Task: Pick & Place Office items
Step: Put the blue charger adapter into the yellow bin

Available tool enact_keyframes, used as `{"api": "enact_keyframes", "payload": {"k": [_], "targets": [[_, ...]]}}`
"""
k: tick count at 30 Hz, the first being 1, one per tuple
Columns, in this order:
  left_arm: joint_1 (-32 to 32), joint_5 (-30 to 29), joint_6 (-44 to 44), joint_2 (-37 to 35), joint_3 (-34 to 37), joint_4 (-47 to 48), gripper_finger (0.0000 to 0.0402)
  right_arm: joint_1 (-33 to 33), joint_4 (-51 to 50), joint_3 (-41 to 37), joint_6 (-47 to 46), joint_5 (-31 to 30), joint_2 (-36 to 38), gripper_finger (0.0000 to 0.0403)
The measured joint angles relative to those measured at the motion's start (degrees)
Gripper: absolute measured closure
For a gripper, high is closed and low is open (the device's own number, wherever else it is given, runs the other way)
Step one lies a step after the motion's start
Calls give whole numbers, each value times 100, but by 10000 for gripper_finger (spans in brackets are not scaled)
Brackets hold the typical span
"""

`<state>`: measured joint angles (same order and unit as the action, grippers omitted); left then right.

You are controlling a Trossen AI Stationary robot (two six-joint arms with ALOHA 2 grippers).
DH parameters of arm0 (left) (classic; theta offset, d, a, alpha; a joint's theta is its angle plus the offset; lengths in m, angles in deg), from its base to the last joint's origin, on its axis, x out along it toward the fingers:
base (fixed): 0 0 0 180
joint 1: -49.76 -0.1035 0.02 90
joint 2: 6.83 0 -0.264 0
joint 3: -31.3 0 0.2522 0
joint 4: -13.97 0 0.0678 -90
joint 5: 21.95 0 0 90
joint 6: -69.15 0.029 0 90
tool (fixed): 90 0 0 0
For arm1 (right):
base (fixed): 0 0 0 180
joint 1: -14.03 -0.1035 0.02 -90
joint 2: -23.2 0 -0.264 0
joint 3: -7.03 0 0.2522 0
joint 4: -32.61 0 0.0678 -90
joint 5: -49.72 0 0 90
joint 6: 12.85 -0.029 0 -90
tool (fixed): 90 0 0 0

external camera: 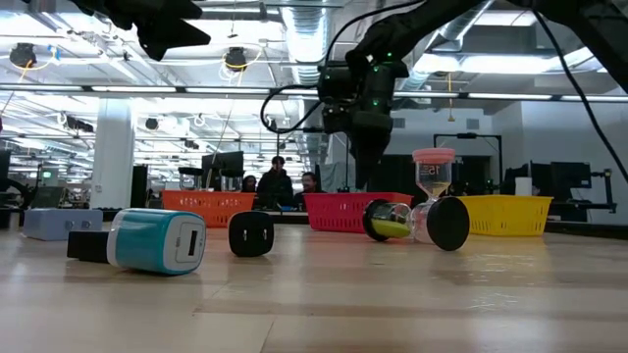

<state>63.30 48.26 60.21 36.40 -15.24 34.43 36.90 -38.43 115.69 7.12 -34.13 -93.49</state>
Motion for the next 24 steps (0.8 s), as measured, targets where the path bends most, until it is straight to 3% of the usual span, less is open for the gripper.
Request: {"api": "enact_keyframes", "payload": {"k": [4,13,24], "targets": [[0,-12,0,0,0,-11,179,-32,-14,5,-49,2,0,165],[0,-22,2,0,0,-34,179,-164,-1035,639,-49,0,181,163],[-5,-39,7,2,97,-75,179,-617,-1173,787,-49,0,1632,163]]}}
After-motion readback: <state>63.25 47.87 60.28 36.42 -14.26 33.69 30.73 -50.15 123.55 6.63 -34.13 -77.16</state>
